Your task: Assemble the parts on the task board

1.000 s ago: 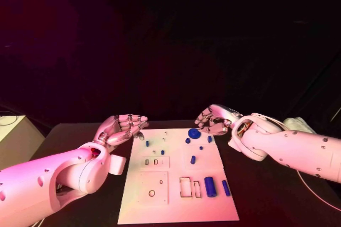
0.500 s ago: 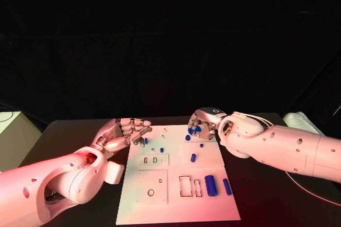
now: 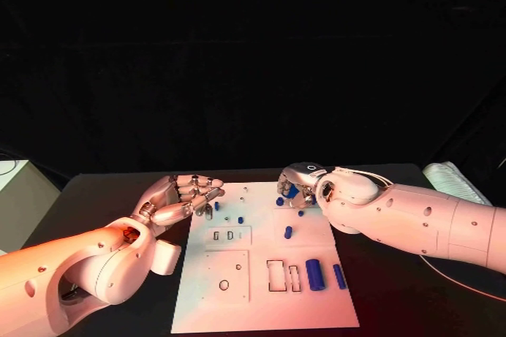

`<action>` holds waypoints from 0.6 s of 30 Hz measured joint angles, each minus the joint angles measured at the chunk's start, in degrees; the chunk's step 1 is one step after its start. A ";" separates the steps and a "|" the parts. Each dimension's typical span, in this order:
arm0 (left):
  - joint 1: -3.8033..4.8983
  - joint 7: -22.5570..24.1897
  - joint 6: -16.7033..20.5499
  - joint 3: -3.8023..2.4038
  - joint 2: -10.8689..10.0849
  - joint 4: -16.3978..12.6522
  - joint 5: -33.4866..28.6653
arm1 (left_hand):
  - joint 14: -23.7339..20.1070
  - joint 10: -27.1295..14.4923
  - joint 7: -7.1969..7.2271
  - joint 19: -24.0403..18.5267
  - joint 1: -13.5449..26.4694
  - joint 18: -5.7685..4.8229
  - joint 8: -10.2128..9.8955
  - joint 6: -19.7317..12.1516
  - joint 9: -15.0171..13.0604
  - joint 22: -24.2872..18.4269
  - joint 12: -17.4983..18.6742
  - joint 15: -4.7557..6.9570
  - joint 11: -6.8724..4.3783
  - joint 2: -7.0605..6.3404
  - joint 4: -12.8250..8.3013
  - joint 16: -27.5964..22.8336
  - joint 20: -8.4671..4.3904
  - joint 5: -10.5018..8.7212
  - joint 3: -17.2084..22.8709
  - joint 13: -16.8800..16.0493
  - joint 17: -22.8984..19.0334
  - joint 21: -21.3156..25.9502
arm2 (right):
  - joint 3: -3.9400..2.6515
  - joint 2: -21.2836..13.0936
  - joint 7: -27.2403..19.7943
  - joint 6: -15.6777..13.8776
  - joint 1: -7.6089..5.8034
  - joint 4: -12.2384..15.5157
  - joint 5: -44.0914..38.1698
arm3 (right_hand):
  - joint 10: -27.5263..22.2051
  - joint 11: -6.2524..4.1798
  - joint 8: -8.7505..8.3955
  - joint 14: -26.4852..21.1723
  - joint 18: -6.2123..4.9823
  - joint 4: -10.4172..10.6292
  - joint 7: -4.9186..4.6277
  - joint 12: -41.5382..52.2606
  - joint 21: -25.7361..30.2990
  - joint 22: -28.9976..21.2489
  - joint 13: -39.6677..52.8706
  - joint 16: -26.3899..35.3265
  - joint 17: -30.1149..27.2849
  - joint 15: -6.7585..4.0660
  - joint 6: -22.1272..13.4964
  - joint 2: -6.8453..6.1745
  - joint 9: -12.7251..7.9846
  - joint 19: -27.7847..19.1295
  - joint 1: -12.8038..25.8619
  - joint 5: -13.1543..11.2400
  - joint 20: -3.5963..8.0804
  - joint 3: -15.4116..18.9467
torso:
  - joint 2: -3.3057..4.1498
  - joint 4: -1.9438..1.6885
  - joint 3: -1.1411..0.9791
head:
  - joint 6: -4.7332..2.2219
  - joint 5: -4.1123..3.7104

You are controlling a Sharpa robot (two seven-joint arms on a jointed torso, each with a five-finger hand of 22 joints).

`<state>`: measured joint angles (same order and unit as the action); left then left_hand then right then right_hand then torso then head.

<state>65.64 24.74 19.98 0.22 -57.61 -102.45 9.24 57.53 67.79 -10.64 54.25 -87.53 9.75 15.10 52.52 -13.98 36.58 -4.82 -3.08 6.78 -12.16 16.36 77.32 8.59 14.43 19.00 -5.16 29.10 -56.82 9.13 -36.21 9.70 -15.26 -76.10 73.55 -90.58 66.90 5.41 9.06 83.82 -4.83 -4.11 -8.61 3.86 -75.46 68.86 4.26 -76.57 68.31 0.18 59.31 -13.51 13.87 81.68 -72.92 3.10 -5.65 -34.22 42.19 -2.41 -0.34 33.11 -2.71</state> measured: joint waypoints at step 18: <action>0.30 -0.28 -0.12 -0.04 -0.30 -0.10 0.07 | 0.11 -0.21 0.00 0.00 0.00 -0.01 0.00 0.00 -0.08 0.31 0.00 -0.12 0.20 0.00 0.14 0.00 0.00 0.00 0.17 -0.05 0.04 -0.45 | 0.00 1.05 1.17 0.33 0.46 -1.04 -1.48 | 0.00 0.00 0.00 0.00 -0.01 0.89 0.00 0.00 -0.59 1.09 0.04 -0.77 0.51 0.00 0.01 0.38 0.49 0.00 0.38 0.00 0.00 -0.11 | 1.57 -0.48 0.07 | -1.07 -0.26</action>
<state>65.94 24.46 19.86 0.18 -57.91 -102.55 9.31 57.65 67.58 -10.64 54.25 -87.53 9.75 15.10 52.52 -14.06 36.89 -4.82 -3.20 6.98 -12.16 16.49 77.32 8.59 14.43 19.17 -5.21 29.14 -57.28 9.13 -35.16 10.87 -14.93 -75.64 72.51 -92.06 66.90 5.41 9.06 83.82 -4.84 -3.21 -8.62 3.86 -76.05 69.95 4.30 -77.34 68.82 0.18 59.31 -13.12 14.36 81.67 -72.54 3.11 -5.65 -34.33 43.75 -2.89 -0.26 32.04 -2.97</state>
